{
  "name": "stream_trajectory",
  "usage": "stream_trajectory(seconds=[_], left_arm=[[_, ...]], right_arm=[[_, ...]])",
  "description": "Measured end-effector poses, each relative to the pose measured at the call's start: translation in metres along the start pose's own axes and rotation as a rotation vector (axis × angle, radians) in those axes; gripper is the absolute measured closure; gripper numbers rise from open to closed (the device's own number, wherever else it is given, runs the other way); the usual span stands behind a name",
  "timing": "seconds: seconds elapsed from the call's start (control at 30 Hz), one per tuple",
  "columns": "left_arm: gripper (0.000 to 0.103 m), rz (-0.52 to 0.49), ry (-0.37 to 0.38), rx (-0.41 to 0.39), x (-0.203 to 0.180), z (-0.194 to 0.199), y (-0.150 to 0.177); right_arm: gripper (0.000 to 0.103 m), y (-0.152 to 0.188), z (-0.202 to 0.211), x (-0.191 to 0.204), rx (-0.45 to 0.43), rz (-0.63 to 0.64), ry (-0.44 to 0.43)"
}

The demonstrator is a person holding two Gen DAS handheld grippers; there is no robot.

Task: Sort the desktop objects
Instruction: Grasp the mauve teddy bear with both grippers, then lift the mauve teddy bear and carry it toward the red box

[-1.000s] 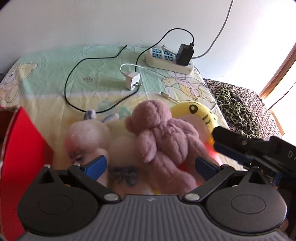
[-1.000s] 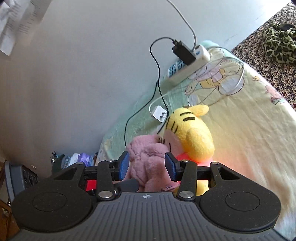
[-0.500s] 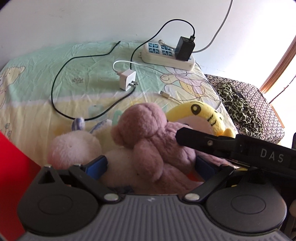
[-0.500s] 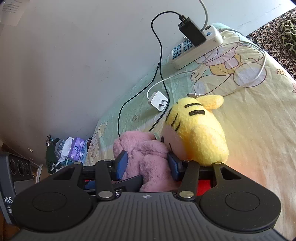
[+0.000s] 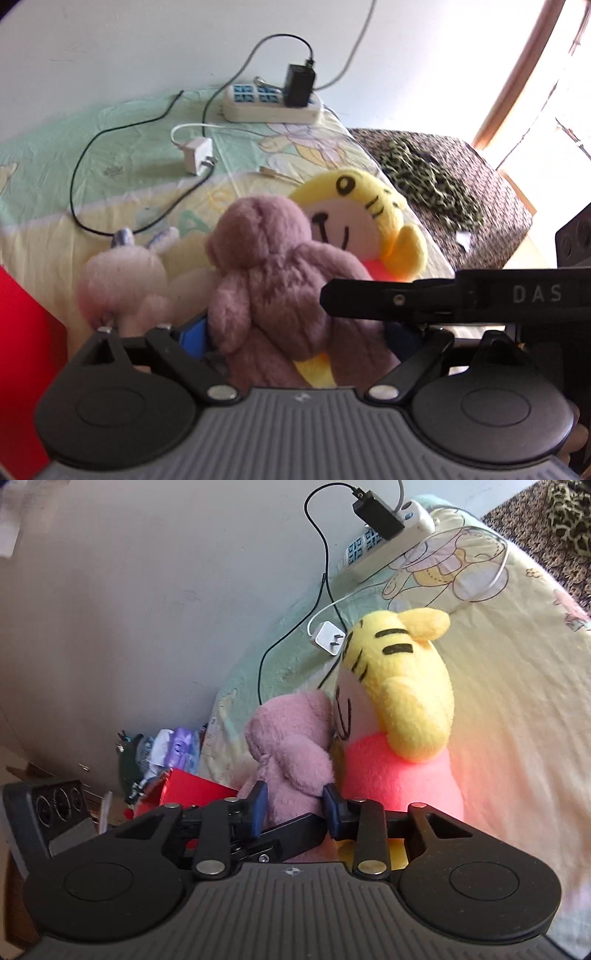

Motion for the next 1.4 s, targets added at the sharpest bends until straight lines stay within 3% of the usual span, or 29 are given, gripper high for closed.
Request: stream_trajectory(seconds=[0.2,0.4,0.67,0.97,1.07,1.3,1.37,1.4], left_arm=[[0.013,-0.044,-0.017,0.010,-0.010,0.002,0.013],[0.013,-0.063,0.022,0.031,-0.022,0.013,0.035],[0.013,-0.075,0.061,0.123,-0.039,0.027,0.090],[0.013,-0.016,0.063,0.237,-0.027,0.019,0.137],[0.013,-0.015,0.049,0.226,-0.024,0.019,0.141],[0.008,-0.028,0.007,0.208,-0.019,0.004,0.140],[0.008,-0.051,-0.013,0.203,-0.021,0.003,0.139],[0.007,-0.058,-0.015,0.201,-0.021,0.002,0.139]], right_arm=[[0.069,0.012,0.002,-0.002,0.001,-0.008,0.033],[0.069,0.036,0.016,0.001,0.017,0.012,0.055],[0.070,0.088,0.021,0.000,0.101,0.026,0.084],[0.069,0.122,-0.006,0.003,0.212,0.072,0.140],[0.066,0.125,-0.013,0.003,0.208,0.077,0.139],[0.044,0.124,-0.027,0.006,0.172,0.087,0.138],[0.044,0.123,-0.031,0.005,0.167,0.066,0.132],[0.051,0.123,-0.031,0.005,0.167,0.058,0.118]])
Point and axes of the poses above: each gripper's, at about its wrist camera, not at the fingertips, and z roughly against the way its jaws point, x to its left, y to its underside, the point moved 5 cm from there along -z, roughly the way its jaws point, and after that the axes turned 9 degrees about y, right-handed, at the moved point
